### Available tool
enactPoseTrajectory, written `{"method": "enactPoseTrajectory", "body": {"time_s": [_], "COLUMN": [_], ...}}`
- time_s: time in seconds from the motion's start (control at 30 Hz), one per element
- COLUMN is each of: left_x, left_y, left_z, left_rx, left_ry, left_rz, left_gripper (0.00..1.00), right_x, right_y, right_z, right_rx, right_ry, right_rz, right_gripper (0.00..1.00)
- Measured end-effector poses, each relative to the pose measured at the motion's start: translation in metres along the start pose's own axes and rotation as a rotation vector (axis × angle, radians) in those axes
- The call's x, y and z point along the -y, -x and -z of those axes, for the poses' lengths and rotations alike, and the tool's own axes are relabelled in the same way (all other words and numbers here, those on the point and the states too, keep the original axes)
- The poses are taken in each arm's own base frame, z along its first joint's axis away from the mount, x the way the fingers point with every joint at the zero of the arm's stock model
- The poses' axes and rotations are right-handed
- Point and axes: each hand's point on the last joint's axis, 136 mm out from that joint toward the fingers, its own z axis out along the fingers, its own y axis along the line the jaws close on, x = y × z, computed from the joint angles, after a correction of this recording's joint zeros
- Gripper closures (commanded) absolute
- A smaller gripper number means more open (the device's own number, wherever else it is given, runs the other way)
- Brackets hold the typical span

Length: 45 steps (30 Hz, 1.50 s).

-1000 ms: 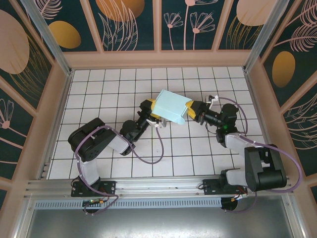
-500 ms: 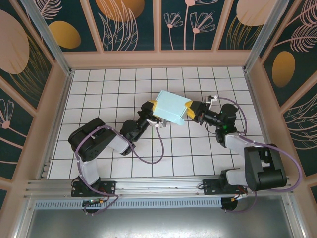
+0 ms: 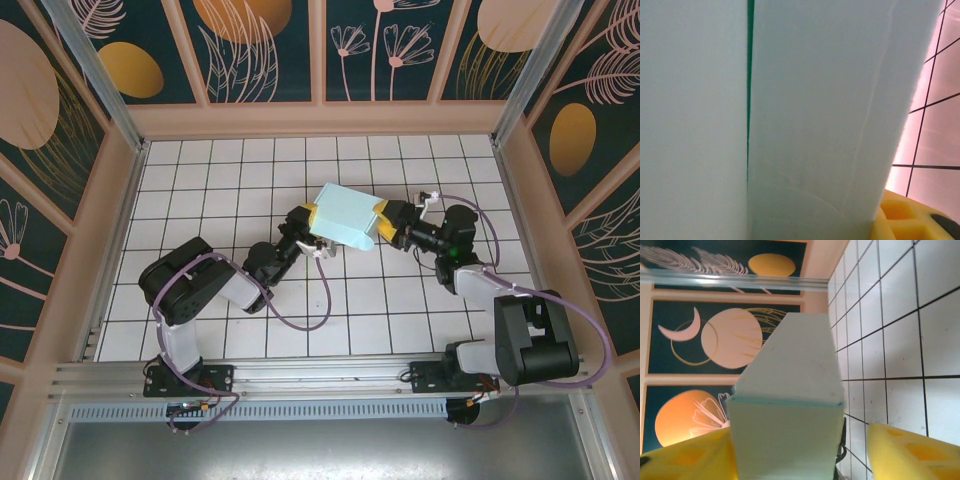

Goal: Fold the paper box

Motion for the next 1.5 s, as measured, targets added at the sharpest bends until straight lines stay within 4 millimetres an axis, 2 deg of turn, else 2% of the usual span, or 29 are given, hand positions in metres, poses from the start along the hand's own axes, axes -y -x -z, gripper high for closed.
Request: {"method": "enactPoseTrajectory", "body": {"time_s": [0.1,0.33,0.47,0.7,0.83,0.9,0.97,1.1,1.3,1.4,1.5], "left_x": [0.002,0.004,0.007,0.029,0.027,0.026,0.028,0.034,0.036,0.039,0.047], "left_y": [-0.002,-0.005,-0.006,-0.011,-0.011,-0.012,-0.014,-0.014,-0.011,-0.013,-0.019], "left_z": [0.0,0.002,0.002,0.013,0.02,0.024,0.029,0.043,0.063,0.072,0.084], "left_rx": [-0.01,-0.071,-0.108,-0.204,-0.256,-0.286,-0.316,-0.376,-0.451,-0.489,-0.543], "left_ry": [-0.01,-0.12,-0.202,-0.447,-0.563,-0.616,-0.674,-0.802,-0.947,-0.999,-1.06], "left_rz": [0.006,0.098,0.157,0.254,0.318,0.348,0.375,0.43,0.484,0.489,0.493], "left_gripper": [0.69,0.65,0.65,0.68,0.68,0.73,0.74,0.68,0.67,0.67,0.68], "right_x": [0.007,0.008,0.003,-0.009,-0.017,-0.018,-0.02,-0.026,-0.04,-0.041,-0.04], "right_y": [0.006,0.028,0.036,0.044,0.043,0.041,0.038,0.027,-0.01,-0.025,-0.038], "right_z": [0.0,0.011,0.027,0.052,0.06,0.06,0.058,0.047,0.02,0.013,0.008], "right_rx": [0.023,0.127,0.187,0.254,0.257,0.245,0.224,0.166,0.028,-0.037,-0.093], "right_ry": [-0.057,-0.228,-0.333,-0.506,-0.561,-0.581,-0.591,-0.584,-0.507,-0.476,-0.457], "right_rz": [0.017,0.168,0.297,0.53,0.656,0.716,0.774,0.903,1.135,1.233,1.299], "right_gripper": [0.14,0.13,0.13,0.13,0.15,0.15,0.16,0.16,0.2,0.29,0.49]}}
